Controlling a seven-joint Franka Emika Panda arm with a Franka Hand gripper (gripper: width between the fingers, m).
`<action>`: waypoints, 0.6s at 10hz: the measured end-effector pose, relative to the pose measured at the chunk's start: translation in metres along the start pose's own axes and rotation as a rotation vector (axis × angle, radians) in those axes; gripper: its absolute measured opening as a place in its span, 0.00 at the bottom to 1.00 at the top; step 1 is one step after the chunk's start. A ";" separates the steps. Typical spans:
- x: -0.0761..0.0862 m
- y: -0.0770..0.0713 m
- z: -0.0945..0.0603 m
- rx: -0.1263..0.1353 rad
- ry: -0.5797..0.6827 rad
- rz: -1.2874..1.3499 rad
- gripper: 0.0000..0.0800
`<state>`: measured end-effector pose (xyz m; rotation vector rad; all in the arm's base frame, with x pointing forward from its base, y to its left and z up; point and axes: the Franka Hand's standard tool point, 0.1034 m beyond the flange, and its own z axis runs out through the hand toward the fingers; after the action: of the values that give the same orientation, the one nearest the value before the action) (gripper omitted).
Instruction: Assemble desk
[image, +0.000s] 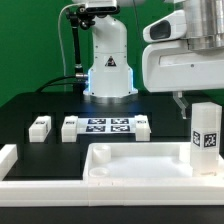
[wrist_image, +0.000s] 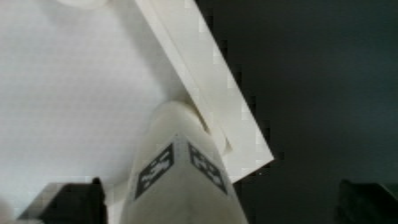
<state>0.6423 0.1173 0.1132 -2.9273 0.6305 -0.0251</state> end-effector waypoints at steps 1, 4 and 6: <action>0.000 0.000 0.000 0.000 -0.001 -0.086 0.81; 0.009 0.008 0.001 -0.009 0.032 -0.480 0.81; 0.008 0.007 0.003 -0.004 0.034 -0.473 0.78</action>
Offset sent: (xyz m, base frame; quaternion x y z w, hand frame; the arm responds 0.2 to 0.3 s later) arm 0.0114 -0.0183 -0.0037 -0.0048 0.0459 -0.3809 0.9235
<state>0.6465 0.1080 0.1092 -3.0101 -0.0701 -0.1256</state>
